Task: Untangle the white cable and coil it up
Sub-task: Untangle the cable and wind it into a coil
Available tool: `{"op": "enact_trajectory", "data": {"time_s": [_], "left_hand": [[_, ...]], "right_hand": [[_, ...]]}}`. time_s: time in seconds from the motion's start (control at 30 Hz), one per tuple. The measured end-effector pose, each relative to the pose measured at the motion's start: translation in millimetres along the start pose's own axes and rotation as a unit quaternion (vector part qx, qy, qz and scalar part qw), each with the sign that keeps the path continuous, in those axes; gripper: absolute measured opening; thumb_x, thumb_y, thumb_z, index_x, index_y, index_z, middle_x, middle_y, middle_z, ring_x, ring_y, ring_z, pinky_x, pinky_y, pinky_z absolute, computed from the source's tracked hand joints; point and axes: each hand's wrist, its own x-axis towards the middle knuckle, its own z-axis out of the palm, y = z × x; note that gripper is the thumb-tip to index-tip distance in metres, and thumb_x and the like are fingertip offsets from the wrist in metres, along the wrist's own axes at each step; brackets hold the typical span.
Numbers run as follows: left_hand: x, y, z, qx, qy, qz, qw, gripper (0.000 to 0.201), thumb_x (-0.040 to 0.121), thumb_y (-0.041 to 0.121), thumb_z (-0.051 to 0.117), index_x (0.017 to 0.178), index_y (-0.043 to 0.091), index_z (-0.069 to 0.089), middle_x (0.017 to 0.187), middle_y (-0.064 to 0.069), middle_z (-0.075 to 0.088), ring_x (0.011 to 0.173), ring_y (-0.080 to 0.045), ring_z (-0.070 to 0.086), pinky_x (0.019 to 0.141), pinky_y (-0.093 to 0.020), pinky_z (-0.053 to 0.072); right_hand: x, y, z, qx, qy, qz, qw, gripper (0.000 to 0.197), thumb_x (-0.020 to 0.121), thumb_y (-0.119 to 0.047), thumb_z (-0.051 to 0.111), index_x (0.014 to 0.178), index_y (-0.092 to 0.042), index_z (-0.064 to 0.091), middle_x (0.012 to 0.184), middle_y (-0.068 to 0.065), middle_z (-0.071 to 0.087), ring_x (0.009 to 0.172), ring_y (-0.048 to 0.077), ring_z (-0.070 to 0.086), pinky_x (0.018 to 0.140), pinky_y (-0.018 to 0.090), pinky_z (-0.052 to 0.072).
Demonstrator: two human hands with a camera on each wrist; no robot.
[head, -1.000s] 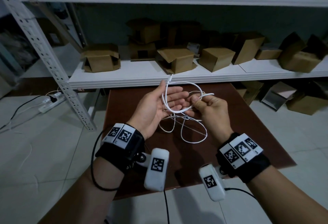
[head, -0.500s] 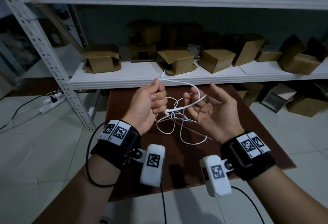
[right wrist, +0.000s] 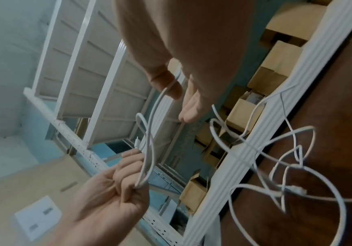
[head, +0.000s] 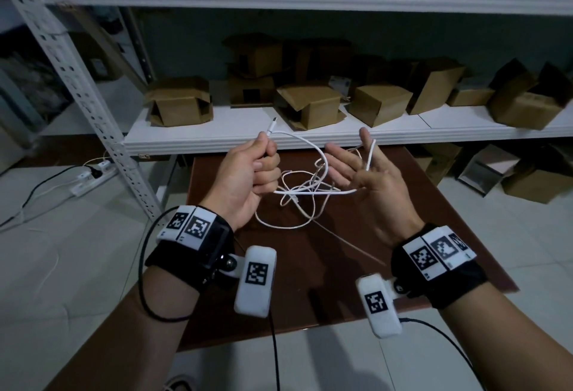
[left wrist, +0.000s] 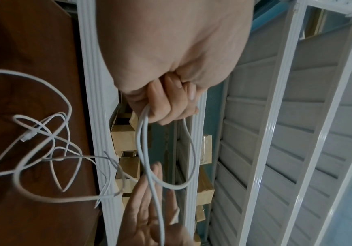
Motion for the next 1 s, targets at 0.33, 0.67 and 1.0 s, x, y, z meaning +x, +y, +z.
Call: {"op": "enact_trajectory", "data": {"time_s": [0.33,0.67,1.0], "left_hand": [[-4,-11,9,0.195,0.006,0.012,0.981,0.04,0.115,0.027,0.04,0.079,0.014,0.051,0.051,0.01,0.031,0.039,-0.002,0.022,0.038,-0.016,0.015],[-5,-15,14,0.231,-0.05,-0.07,0.969,0.04,0.114,0.025,0.046,0.077,0.013,0.054,0.051,0.008,0.03,0.038,-0.002,0.02,0.037,-0.016,0.013],[-7,7,1,0.124,-0.092,-0.128,0.98,0.036,0.093,0.038,0.066,0.084,0.003,0.066,0.047,0.012,0.028,0.035,0.001,0.025,0.04,-0.018,0.019]], "right_hand": [[-4,1,-1,-0.168,-0.208,0.064,0.962,0.116,0.06,0.02,0.051,0.164,-0.019,0.021,0.141,0.025,0.063,0.131,0.035,0.062,0.11,0.047,0.049],[-10,6,7,-0.069,-0.119,0.139,0.981,0.022,0.106,-0.02,0.049,0.099,-0.002,0.06,0.056,0.007,0.04,0.043,0.015,0.035,0.048,0.027,0.048],[-4,-14,-2,-0.142,-0.126,0.155,0.97,0.037,0.102,-0.029,0.06,0.07,-0.012,0.052,0.05,-0.004,0.019,0.041,0.01,0.014,0.046,0.024,0.033]]}}
